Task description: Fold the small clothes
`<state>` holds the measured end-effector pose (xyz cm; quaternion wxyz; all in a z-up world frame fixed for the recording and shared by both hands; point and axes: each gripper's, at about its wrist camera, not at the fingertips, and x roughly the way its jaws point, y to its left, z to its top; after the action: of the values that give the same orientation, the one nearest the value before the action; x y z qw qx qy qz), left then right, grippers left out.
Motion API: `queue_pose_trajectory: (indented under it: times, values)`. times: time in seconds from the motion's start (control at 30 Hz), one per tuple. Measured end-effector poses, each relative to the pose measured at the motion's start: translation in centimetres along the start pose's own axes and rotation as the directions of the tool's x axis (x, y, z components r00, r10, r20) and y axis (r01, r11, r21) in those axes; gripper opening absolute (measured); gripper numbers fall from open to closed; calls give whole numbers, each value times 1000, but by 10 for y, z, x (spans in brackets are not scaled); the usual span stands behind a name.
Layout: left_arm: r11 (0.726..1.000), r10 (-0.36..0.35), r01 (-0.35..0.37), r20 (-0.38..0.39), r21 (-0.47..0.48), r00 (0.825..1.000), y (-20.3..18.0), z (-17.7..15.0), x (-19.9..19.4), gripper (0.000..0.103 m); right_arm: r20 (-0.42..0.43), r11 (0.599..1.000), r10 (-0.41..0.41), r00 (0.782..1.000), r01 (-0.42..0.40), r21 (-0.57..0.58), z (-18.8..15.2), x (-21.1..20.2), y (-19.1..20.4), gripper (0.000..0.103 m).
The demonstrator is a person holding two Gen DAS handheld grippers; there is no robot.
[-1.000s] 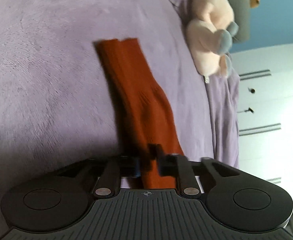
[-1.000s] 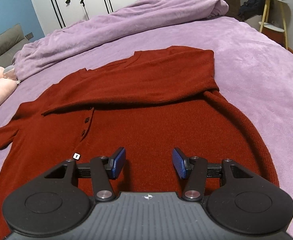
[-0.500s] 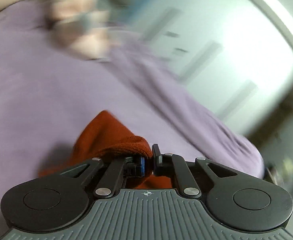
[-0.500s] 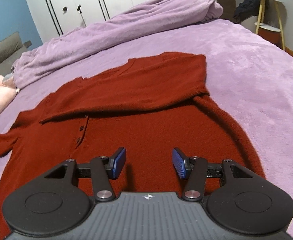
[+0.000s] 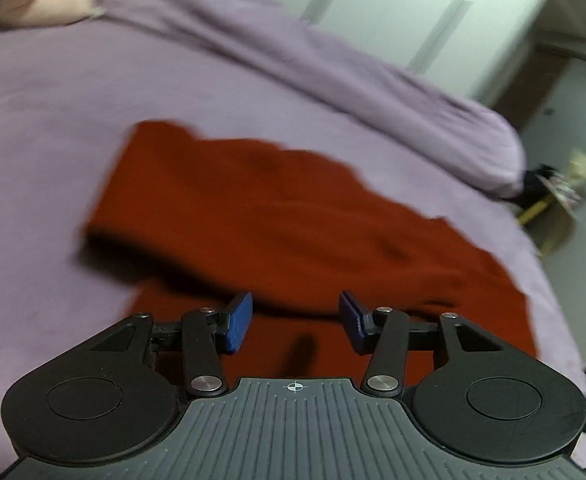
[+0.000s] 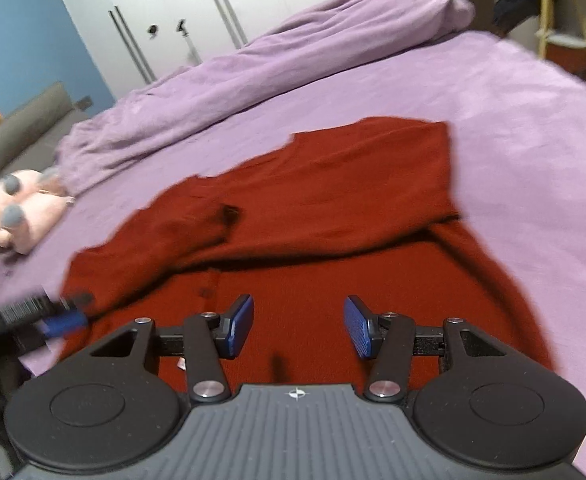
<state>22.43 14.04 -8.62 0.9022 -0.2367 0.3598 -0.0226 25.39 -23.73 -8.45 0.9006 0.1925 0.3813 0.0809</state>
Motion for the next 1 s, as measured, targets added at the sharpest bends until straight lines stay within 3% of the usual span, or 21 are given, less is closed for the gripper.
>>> queue_pose_trajectory:
  times: [0.13, 0.23, 0.33, 0.5, 0.6, 0.7, 0.77, 0.87, 0.93, 1.0]
  values:
    - [993, 31, -31, -8, -116, 999, 31, 15, 0, 57, -11, 990, 126, 992, -125, 73, 21, 39, 12, 51]
    - [992, 21, -21, -4, -124, 1000, 35, 9, -6, 58, -36, 972, 180, 983, -172, 160, 36, 74, 17, 51]
    - [996, 27, -27, 5, -83, 1000, 33, -3, -14, 59, -52, 964, 189, 981, -175, 201, 46, 100, 22, 53]
    - [998, 17, -17, 1, -62, 1000, 36, -5, -15, 61, -87, 976, 174, 981, -159, 150, 52, 126, 34, 55]
    - [998, 13, -13, -7, -65, 1000, 37, -4, -12, 61, -102, 970, 206, 973, -189, 154, 58, 130, 38, 41]
    - [998, 23, -23, -12, -60, 1000, 34, -2, -8, 64, -109, 976, 204, 973, -193, 102, 63, 132, 48, 15]
    - [998, 33, -34, -13, -60, 999, 30, 0, -6, 65, -97, 987, 160, 982, -159, 21, 66, 130, 56, 5]
    - [998, 39, -40, -18, -45, 999, 23, 4, -5, 66, 24, 992, 66, 998, -62, -113, 75, 109, 64, 4]
    - [999, 36, -36, -16, -40, 999, 21, 6, -5, 68, 146, 988, -32, 989, 54, -148, 79, 88, 59, 4]
    - [998, 40, -41, -21, -41, 999, 19, 7, -1, 68, 217, 982, -119, 969, 147, -118, 82, 74, 45, 4]
